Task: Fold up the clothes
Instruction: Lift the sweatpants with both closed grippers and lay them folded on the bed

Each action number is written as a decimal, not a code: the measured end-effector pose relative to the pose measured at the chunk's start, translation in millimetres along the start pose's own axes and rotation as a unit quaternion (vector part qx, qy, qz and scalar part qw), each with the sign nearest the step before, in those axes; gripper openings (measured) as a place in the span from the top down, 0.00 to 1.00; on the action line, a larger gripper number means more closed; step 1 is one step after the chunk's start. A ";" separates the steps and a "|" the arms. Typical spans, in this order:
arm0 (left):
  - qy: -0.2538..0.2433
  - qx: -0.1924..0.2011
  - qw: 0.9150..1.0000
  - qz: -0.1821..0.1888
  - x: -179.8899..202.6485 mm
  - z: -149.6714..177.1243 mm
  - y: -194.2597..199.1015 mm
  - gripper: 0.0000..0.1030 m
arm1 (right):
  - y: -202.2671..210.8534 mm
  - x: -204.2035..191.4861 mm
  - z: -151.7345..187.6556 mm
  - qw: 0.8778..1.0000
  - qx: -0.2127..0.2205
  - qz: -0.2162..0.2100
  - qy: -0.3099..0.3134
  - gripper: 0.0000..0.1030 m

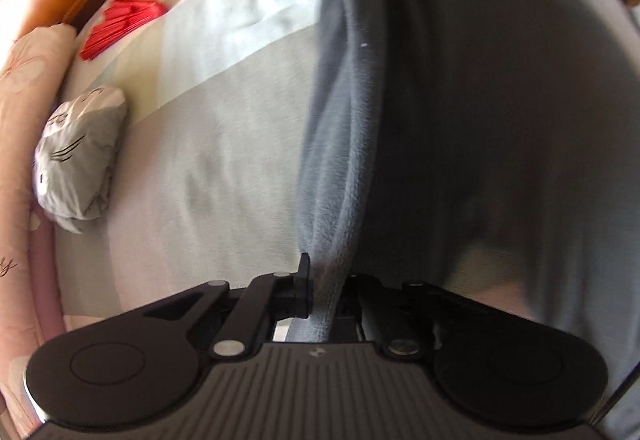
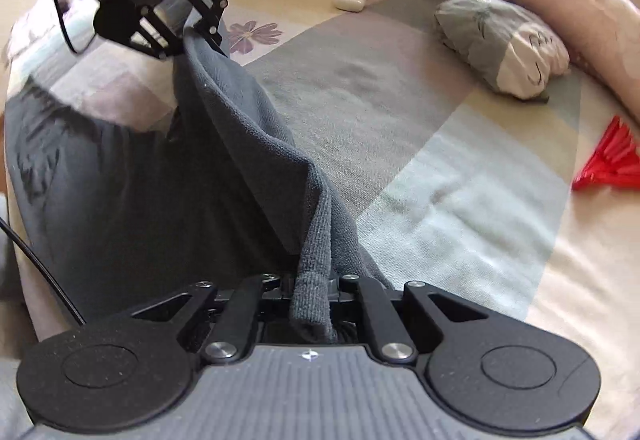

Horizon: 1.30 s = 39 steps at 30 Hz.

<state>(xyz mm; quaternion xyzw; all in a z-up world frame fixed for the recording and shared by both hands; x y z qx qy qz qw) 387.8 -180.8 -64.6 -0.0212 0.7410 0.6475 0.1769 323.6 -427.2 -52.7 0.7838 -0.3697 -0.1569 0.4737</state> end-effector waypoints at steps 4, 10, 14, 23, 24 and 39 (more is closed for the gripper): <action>0.003 0.005 0.999 0.039 18.1 -4.3 10.4 1.00 | -1.3 -23.3 12.4 0.993 -0.009 0.026 0.117 0.90; -0.008 0.033 0.994 0.107 51.1 -19.0 23.4 1.00 | 3.4 -49.8 39.1 0.963 -0.010 0.049 0.266 0.90; 0.006 0.047 0.988 0.149 69.4 -25.2 28.3 1.00 | 10.5 -57.2 54.5 0.942 0.002 0.062 0.331 0.90; 0.018 0.086 0.973 0.215 103.5 -45.8 29.9 1.00 | 7.1 -80.1 91.8 0.891 0.008 0.086 0.447 0.90; 0.019 0.087 0.972 0.217 104.1 -47.0 28.6 1.00 | 7.2 -81.8 93.8 0.889 0.010 0.086 0.450 0.90; 0.030 0.100 0.964 0.244 120.5 -61.4 21.9 1.00 | 3.7 -84.1 103.7 0.890 0.006 0.098 0.446 0.80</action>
Point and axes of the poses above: each gripper's, at about its wrist camera, not at the fingertips, and y roughly against the way its jaws point, x to its right, z to its underside, the point moved 3 cm from there along -y, roughly the way its jaws point, and after that the axes turned 5 degrees about z, right-handed, at the moved point
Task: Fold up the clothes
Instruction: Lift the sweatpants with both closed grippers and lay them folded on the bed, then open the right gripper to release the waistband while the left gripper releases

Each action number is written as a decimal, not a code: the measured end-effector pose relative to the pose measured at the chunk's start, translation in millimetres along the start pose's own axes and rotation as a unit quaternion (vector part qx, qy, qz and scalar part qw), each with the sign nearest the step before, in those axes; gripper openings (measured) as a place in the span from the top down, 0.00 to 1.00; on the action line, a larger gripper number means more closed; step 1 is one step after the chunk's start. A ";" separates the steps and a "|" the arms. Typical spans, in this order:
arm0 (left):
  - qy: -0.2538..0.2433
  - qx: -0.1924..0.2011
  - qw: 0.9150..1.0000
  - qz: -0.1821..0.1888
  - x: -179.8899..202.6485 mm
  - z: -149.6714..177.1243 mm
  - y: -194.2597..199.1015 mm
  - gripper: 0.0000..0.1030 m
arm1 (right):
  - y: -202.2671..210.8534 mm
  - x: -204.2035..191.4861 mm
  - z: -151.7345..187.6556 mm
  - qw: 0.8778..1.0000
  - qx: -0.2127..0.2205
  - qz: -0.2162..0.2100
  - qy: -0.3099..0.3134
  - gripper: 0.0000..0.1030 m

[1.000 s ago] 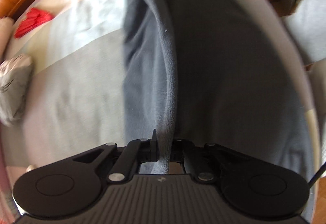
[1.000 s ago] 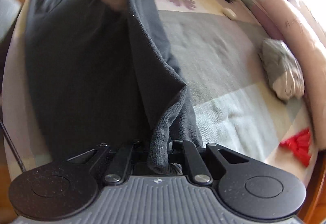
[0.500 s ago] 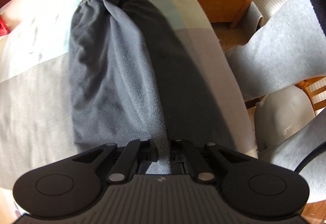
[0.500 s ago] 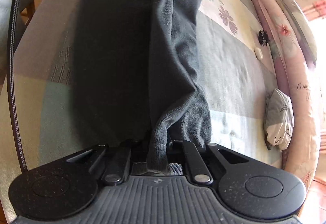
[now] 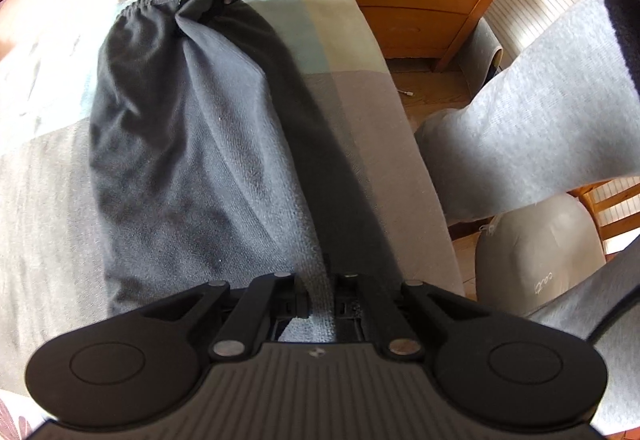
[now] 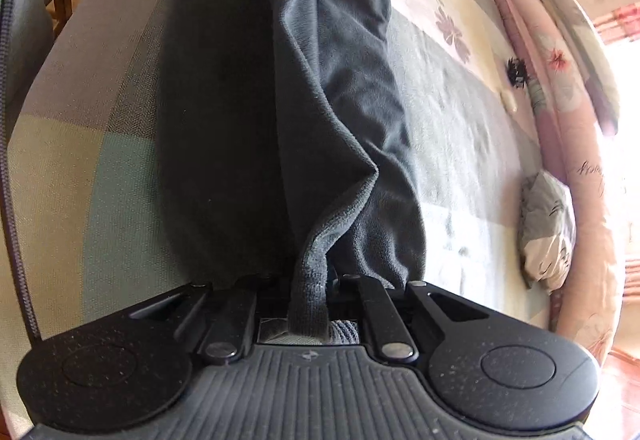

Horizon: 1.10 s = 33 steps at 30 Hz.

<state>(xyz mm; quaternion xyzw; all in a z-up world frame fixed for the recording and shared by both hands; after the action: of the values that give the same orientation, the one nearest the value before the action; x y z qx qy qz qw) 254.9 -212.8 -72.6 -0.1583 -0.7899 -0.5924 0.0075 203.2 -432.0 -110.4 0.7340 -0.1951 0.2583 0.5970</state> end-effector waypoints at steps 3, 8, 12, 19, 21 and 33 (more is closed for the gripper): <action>0.011 -0.003 1.000 -0.004 0.4 -1.3 -12.3 1.00 | 1.6 2.4 -0.5 1.000 -0.013 0.007 -0.025 0.62; 0.027 -0.001 1.000 -0.006 -0.8 -0.7 -19.6 1.00 | 14.0 12.7 12.1 0.994 -0.049 0.005 -0.099 0.44; 0.037 0.005 0.999 -0.004 -2.9 1.3 -19.6 1.00 | 30.3 13.3 27.9 0.979 -0.103 -0.016 -0.174 0.43; 0.051 0.014 0.999 0.002 -10.4 2.8 -17.4 1.00 | 55.6 21.8 69.0 0.805 -0.194 -0.092 -0.553 0.44; 0.059 0.016 0.998 0.006 -12.7 1.7 -19.2 1.00 | 61.9 29.7 80.7 0.700 -0.179 -0.112 -0.683 0.43; 0.126 0.025 0.991 0.034 -27.3 -2.4 -24.9 0.99 | 3.2 -8.3 38.8 0.306 -0.030 -0.187 -0.933 0.53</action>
<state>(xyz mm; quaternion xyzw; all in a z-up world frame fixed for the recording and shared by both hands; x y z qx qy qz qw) 273.9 -227.8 -100.5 -0.1086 -0.7917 -0.5868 0.1308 200.4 -470.8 -119.0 0.4840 -0.4869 -0.7237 0.0709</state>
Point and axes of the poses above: each gripper's, at about its wrist camera, not at the fingertips, and y roughly against the way its jaws point, x to its right, z to its underside, the point moved 3 cm from there along -y, roughly the way its jaws point, and after that the axes turned 5 degrees about z, right-handed, at the moved point
